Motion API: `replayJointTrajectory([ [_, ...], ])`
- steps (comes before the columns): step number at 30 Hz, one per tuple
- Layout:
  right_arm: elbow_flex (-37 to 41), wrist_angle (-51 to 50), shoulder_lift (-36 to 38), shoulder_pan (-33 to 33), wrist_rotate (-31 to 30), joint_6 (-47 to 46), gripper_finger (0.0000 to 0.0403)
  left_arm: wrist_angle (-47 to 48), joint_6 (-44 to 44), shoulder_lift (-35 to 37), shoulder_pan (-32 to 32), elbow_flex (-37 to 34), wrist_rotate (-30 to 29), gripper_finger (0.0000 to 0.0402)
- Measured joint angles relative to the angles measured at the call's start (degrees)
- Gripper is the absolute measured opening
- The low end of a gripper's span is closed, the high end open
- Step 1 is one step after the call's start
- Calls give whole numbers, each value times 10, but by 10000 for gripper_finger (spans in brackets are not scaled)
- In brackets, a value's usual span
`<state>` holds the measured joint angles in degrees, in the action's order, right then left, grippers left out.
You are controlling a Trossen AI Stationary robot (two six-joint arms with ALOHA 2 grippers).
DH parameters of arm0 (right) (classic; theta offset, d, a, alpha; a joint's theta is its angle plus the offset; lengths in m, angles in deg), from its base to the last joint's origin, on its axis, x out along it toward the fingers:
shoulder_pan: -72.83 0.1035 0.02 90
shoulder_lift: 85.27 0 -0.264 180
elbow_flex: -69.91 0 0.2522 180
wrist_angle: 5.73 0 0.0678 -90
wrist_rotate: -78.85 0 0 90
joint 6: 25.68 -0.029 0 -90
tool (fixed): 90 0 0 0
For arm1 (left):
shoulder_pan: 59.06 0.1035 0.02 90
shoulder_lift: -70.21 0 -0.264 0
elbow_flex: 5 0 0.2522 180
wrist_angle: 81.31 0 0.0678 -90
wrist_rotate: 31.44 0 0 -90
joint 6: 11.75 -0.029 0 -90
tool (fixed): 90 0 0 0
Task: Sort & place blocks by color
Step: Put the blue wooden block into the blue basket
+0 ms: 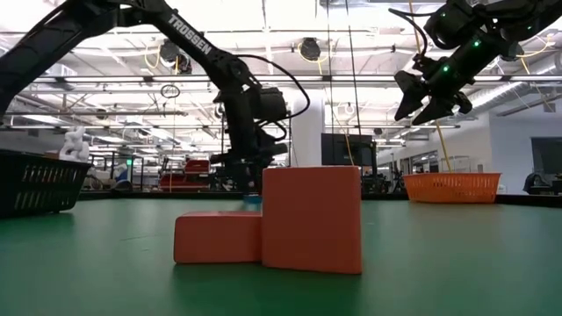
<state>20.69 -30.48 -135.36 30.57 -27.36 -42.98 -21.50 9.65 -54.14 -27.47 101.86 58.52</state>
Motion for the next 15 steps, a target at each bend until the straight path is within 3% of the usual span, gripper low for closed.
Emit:
replayJointTrajectory([
  [15, 0, 0, 0, 0, 0, 0, 247, 169, 92, 9, -110, -3, 8, 188],
])
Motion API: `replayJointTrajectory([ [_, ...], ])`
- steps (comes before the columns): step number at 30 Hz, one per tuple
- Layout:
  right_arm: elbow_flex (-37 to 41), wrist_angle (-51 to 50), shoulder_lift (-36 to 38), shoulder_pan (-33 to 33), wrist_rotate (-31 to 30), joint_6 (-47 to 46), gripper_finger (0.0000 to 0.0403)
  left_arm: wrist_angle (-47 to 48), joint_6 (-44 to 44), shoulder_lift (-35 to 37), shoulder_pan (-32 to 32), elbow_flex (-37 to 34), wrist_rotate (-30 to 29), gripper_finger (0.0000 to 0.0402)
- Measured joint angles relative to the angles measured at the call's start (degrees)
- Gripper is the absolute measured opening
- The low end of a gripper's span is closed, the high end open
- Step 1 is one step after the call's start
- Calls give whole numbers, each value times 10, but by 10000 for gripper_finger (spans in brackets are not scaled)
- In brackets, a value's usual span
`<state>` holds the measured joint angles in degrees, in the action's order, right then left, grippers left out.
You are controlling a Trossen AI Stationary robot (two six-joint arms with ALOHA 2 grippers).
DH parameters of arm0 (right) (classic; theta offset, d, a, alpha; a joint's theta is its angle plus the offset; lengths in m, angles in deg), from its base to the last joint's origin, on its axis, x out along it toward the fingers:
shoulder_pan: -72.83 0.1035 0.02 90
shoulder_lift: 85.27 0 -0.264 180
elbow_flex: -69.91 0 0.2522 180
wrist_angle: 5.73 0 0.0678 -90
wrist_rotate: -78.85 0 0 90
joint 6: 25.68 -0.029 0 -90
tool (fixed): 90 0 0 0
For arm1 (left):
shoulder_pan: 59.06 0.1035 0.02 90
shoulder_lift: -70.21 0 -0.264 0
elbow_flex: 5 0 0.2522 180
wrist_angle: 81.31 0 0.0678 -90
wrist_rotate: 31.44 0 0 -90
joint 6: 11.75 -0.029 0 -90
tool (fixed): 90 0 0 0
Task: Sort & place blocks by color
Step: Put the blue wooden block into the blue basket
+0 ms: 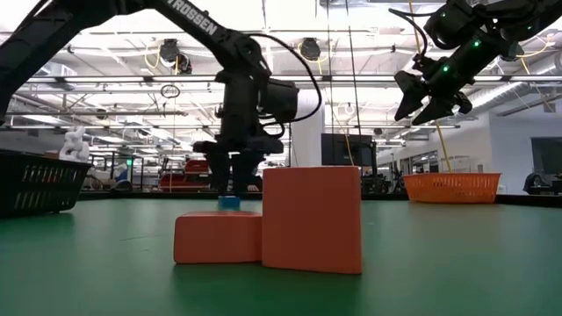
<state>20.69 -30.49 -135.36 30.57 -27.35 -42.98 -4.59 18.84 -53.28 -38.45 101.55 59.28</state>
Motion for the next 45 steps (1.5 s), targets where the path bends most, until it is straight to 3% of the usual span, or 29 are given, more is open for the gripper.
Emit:
replayJointTrajectory([
  [3, 0, 0, 0, 0, 0, 0, 247, 11, 16, 15, -27, -3, -25, 188],
  [9, 0, 0, 0, 0, 0, 0, 247, 12, 82, 89, -79, -2, -147, 188],
  [18, 0, 0, 0, 0, 0, 0, 247, 73, 300, 115, -152, -4, -257, 188],
  [29, 0, 0, 0, 0, 0, 0, 247, -61, 418, 112, -170, -93, -263, 191],
  [38, 0, 0, 0, 0, 0, 0, 247, -134, 508, 113, -170, -163, -263, 251],
  [45, 0, 0, 0, 0, 0, 0, 247, -233, 535, 113, -166, -222, -281, 249],
])
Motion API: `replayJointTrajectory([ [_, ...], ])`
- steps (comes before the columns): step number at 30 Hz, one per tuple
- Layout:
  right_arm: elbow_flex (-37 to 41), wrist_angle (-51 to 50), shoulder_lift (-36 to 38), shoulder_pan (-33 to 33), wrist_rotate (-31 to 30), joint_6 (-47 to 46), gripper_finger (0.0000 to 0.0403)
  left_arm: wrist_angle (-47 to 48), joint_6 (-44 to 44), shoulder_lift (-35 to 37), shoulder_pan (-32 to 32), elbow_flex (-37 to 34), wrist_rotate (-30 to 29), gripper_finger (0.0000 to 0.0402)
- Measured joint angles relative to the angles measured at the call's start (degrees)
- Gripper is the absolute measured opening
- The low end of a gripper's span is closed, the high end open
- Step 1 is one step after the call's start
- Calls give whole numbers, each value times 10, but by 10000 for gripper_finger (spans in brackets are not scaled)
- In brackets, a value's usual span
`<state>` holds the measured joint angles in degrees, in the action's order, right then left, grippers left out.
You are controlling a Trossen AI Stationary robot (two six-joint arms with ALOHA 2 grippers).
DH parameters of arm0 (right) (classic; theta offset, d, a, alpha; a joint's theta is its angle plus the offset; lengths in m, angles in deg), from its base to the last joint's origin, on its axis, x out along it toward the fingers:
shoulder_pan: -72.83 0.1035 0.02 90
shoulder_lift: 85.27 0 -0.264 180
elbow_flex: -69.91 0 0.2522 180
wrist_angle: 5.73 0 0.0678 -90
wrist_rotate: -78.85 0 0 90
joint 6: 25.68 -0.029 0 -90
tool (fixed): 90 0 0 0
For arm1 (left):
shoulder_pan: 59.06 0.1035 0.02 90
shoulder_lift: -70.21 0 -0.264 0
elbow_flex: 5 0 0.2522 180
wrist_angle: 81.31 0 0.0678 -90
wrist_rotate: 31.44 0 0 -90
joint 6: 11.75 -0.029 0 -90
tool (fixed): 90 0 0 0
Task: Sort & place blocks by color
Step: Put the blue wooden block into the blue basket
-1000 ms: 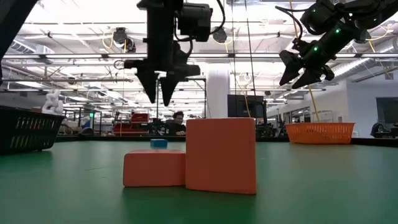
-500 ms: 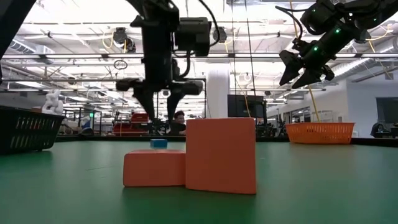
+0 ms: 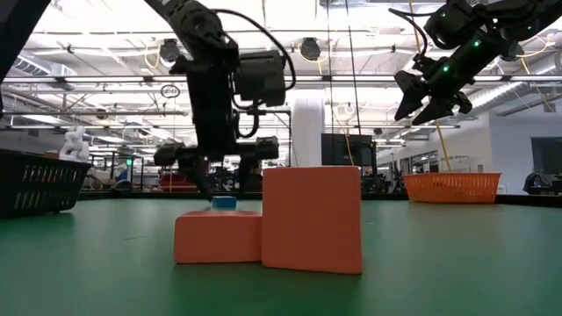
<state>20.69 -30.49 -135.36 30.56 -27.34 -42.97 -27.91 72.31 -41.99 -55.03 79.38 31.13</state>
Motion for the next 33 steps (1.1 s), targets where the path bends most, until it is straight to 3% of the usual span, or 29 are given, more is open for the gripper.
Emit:
replayJointTrajectory([
  [6, 0, 0, 0, 0, 0, 0, 247, -35, -19, 0, 13, -29, -18, 212],
  [12, 0, 0, 0, 0, 0, 0, 247, -32, -59, 2, 16, -35, -15, 132],
  [26, 0, 0, 0, 0, 0, 0, 247, -44, -162, 16, 11, -36, -5, 133],
  [33, 0, 0, 0, 0, 0, 0, 247, -146, -234, 30, -3, -35, 4, 132],
])
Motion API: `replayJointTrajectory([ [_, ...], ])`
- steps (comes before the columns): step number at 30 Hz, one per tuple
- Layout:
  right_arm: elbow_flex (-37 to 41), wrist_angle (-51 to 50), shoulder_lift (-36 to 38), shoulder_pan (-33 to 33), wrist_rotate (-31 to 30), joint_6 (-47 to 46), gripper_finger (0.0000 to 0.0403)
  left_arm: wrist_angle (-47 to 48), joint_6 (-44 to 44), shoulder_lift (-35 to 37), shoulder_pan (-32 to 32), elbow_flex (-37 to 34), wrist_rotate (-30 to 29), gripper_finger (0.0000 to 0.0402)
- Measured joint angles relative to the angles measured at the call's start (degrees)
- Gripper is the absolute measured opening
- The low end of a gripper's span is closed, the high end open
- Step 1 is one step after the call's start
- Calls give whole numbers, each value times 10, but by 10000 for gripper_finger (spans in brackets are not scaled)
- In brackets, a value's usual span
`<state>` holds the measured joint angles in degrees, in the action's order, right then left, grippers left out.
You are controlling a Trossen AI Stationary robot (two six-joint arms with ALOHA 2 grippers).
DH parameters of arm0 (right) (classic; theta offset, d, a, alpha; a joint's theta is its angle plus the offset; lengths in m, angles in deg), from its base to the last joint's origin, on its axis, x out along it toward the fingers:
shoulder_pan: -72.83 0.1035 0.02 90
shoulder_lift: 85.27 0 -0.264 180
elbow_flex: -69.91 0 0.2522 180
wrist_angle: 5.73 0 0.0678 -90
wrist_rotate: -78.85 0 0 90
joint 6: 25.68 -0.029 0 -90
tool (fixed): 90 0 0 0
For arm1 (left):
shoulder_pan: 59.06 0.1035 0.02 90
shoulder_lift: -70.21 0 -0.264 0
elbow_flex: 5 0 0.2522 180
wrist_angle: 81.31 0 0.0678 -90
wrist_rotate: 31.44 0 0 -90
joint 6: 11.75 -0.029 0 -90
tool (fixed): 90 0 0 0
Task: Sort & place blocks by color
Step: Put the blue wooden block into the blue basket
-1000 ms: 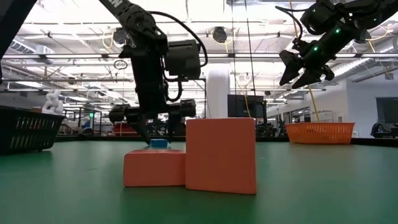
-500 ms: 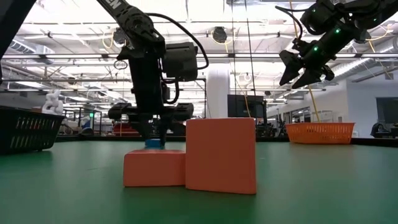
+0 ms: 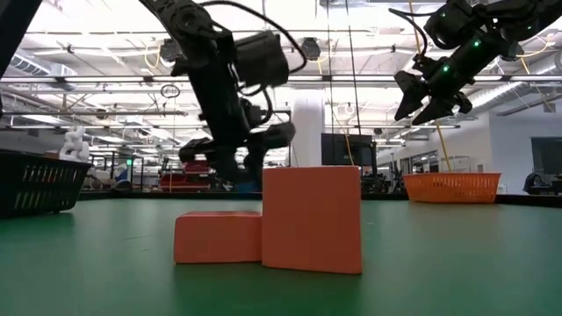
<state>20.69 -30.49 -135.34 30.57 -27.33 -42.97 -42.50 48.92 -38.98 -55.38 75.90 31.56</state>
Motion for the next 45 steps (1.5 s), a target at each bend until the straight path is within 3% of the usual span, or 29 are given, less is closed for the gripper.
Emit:
replayJointTrajectory([
  [15, 0, 32, 0, 0, 12, -2, 247, -292, -255, 44, -80, -1, 81, 132],
  [17, 1, 27, 0, -1, 70, -17, 247, -319, -321, 44, -91, -1, 78, 132],
  [23, 50, 121, -2, 18, 364, -157, 247, -353, -463, 44, -122, 0, 29, 132],
  [26, 98, 214, -2, 53, 431, -241, 247, -359, -515, 44, -129, 0, 9, 132],
  [31, 188, 379, -2, 123, 431, -360, 247, -369, -562, 44, -131, 0, -25, 132],
  [35, 231, 480, -2, 178, 390, -419, 247, -374, -608, 44, -127, 0, -31, 132],
  [45, 198, 411, -2, 298, 237, -416, 247, -391, -653, 44, -111, 0, -31, 132],
])
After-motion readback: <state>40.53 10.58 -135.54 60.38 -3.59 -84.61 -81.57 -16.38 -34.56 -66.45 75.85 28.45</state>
